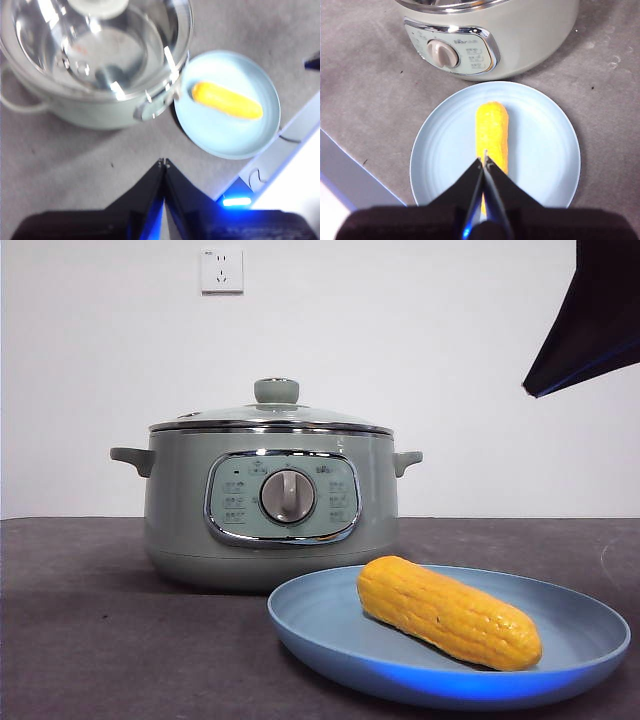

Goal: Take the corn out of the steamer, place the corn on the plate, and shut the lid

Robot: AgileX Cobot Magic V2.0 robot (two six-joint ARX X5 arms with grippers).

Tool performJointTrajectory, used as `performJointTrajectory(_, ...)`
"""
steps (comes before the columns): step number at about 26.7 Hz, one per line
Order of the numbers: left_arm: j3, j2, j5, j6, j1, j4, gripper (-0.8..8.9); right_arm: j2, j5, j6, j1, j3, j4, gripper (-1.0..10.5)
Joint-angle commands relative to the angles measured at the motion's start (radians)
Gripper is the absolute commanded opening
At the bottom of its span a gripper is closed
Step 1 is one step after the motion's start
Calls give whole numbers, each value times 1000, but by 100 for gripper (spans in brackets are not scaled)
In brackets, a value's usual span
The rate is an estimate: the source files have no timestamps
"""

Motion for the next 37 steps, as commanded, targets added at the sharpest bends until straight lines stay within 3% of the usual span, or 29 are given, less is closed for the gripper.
performJointTrajectory(1, 2, 2, -1, 4, 0, 22, -3, 0, 2, -4, 2, -8, 5, 1)
performJointTrajectory(7, 1, -8, -19, 37, -1, 92, -3, 0, 2, -4, 2, -8, 5, 1)
performJointTrajectory(12, 0, -61, -5, 143, 50, 393, -3, 0, 2, -4, 2, -8, 5, 1)
performJointTrajectory(15, -1, -113, 41, 160, 97, 518, -3, -2, 2, -4, 2, -8, 5, 1)
performJointTrajectory(24, -44, -303, 51, 210, 311, 555, -4, -2, 2, -4, 2, -8, 5, 1)
performJointTrajectory(29, -218, -461, 48, 248, 405, 623, -3, -2, 2, -4, 2, -8, 5, 1)
performJointTrajectory(37, -683, -709, 48, 236, 468, 897, -3, -2, 2, -4, 2, -8, 5, 1)
